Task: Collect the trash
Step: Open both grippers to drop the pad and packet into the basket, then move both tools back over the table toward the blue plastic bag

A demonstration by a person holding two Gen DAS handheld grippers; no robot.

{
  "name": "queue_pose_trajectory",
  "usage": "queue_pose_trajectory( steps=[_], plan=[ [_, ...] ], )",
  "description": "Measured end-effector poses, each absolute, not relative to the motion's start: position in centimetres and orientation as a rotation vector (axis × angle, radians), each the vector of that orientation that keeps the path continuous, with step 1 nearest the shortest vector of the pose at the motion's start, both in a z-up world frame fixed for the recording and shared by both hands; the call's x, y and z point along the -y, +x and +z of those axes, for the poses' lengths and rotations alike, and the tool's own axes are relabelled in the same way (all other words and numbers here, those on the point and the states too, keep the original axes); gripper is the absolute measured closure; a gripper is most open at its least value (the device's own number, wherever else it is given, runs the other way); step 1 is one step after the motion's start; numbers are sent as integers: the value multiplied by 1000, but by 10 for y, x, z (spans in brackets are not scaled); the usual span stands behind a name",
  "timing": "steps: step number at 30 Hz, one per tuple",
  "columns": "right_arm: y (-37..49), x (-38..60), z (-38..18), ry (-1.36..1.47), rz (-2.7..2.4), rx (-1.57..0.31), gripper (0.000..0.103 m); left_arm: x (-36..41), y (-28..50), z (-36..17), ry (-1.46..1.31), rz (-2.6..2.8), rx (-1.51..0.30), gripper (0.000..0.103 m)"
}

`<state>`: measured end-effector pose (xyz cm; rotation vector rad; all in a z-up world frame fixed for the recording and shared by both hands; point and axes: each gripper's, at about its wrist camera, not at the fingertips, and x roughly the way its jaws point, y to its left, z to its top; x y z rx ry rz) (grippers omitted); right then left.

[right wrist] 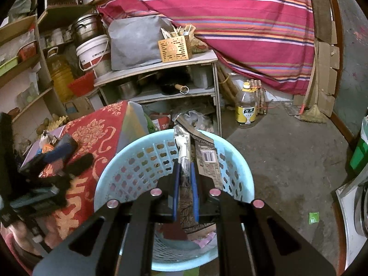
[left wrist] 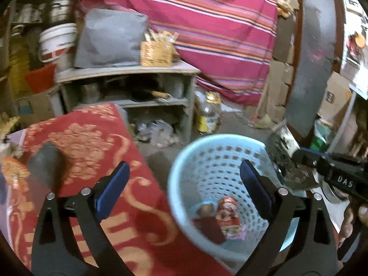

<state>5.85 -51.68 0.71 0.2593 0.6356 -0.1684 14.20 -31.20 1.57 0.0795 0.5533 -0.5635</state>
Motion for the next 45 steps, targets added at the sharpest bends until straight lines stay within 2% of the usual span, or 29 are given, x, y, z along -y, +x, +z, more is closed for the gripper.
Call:
queue_pose_trajectory(
  steps=[6, 7, 8, 9, 12, 19, 32, 45],
  plan=[
    [74, 502, 3, 268, -147, -659, 89, 259, 146, 33, 56, -461, -530, 6],
    [77, 499, 2, 267, -152, -661, 73, 252, 147, 34, 57, -446, -529, 6],
    [78, 496, 2, 263, -164, -660, 48, 244, 148, 35, 57, -430, -530, 6],
    [80, 491, 2, 249, -186, -650, 41, 236, 149, 36, 57, -415, -530, 6],
    [89, 482, 0, 235, -207, -665, 39, 205, 151, 42, 43, -369, -528, 6],
    [95, 441, 17, 185, -221, -621, 23, 128, 153, 51, 3, -260, -524, 6],
    [123, 317, 22, 74, -78, -630, 16, 38, 149, 39, 36, -98, -530, 6],
    [149, 266, 6, 19, -53, -675, 14, -4, 170, 7, -15, -74, -614, 5]
  ],
)
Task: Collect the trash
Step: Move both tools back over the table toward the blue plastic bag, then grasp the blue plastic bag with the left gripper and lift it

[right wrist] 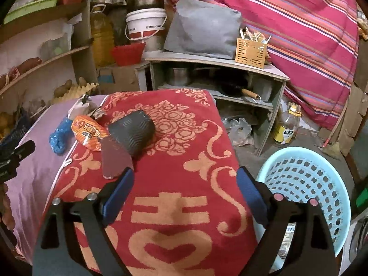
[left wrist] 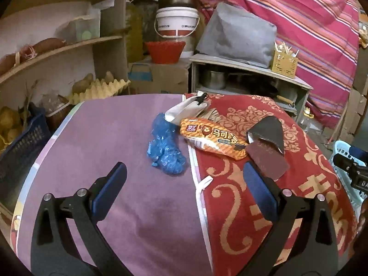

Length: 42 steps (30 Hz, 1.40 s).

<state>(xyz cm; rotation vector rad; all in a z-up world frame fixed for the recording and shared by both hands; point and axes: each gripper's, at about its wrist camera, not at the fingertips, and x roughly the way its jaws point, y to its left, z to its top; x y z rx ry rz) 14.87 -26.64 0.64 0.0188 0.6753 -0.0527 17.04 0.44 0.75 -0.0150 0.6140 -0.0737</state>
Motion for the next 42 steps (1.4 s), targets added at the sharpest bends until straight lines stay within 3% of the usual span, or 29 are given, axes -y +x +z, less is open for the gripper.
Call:
queue_pose_trajectory(
  steps=[9, 11, 21, 37, 39, 41, 42],
  plan=[
    [160, 254, 2, -14, -53, -681, 13, -9, 183, -1, -19, -70, -605, 5],
    [162, 253, 2, -16, -62, -678, 7, -10, 186, -1, -29, -78, -604, 5],
    [176, 243, -4, -28, -67, -691, 6, -8, 208, -7, 4, -49, -602, 5],
    [198, 225, -26, -34, -56, -776, 6, -16, 262, -42, -2, -27, -782, 6],
    [200, 222, -29, -55, -63, -784, 6, -18, 264, -44, -9, -22, -784, 13],
    [200, 220, -31, -61, -57, -790, 6, -21, 267, -46, -26, -45, -800, 31],
    [201, 218, -31, -59, -50, -791, 6, -22, 268, -47, -31, -52, -805, 34]
  ],
)
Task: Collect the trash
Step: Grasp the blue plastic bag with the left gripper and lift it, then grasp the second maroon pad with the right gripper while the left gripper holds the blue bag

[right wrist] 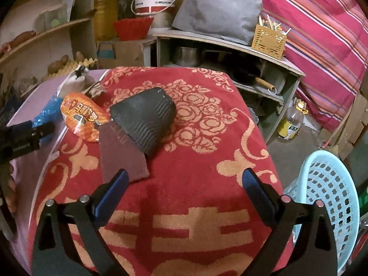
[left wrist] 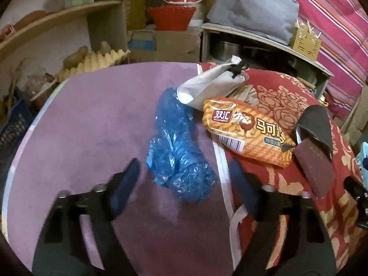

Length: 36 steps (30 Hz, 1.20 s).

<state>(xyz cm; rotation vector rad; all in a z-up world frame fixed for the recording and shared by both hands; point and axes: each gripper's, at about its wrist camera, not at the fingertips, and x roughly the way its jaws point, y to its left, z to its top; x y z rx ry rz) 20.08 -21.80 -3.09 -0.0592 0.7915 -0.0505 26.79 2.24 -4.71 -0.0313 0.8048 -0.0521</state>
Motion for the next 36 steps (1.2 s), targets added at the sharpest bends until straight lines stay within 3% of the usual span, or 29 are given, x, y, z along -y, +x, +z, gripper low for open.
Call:
queue_pose_trajectory(
  steps=[4, 7, 27, 29, 31, 35, 36],
  plan=[
    [204, 208, -33, -56, -21, -804, 6, -28, 270, -50, -60, -86, -829, 67],
    [209, 200, -35, -51, 1, -815, 6, -29, 268, -49, -55, -78, -824, 73],
    [234, 153, -53, -125, 63, -889, 8, -90, 195, -2, -71, 46, -728, 74],
    [237, 153, -56, -107, 82, -908, 25, -93, 193, 0, -74, 49, -726, 74],
    [239, 153, -56, -83, 93, -913, 27, -94, 193, 2, -76, 51, -725, 74],
    [237, 153, -54, -68, 116, -908, 45, -94, 191, 3, -74, 49, -721, 74],
    [236, 154, -54, -63, 122, -907, 45, -92, 191, 3, -70, 49, -720, 74]
  ],
)
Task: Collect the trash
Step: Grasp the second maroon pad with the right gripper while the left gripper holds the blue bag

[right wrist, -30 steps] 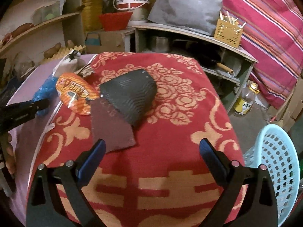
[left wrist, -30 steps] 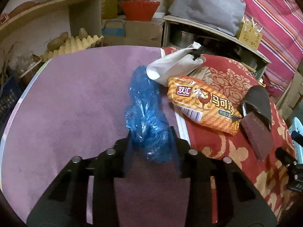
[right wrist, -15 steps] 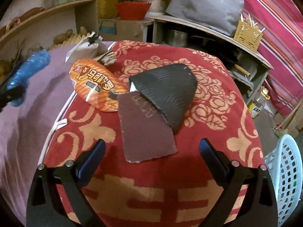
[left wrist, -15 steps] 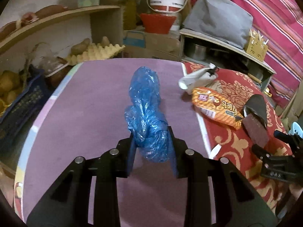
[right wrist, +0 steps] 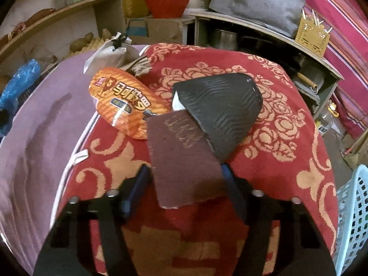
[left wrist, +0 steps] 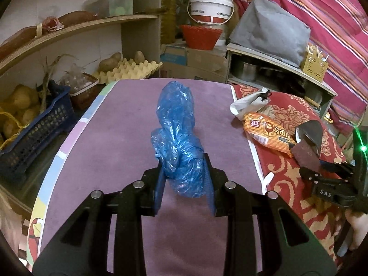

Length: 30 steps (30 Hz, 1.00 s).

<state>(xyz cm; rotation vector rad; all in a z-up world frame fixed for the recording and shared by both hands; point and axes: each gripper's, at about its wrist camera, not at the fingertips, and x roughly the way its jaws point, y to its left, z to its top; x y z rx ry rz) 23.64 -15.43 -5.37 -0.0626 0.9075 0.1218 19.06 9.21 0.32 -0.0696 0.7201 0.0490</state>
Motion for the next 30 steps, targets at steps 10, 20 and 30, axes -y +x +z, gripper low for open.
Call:
queue_pose_trajectory(
  steps=[10, 20, 30],
  plan=[
    [219, 156, -42, -47, 229, -921, 45, -83, 186, 10, -56, 37, -699, 74],
    [190, 164, -31, -46, 288, -912, 46, -72, 178, 14, -33, 29, -682, 74],
    [168, 200, -14, -14, 242, -851, 46, -50, 163, 24, -3, -3, -648, 74]
  ],
)
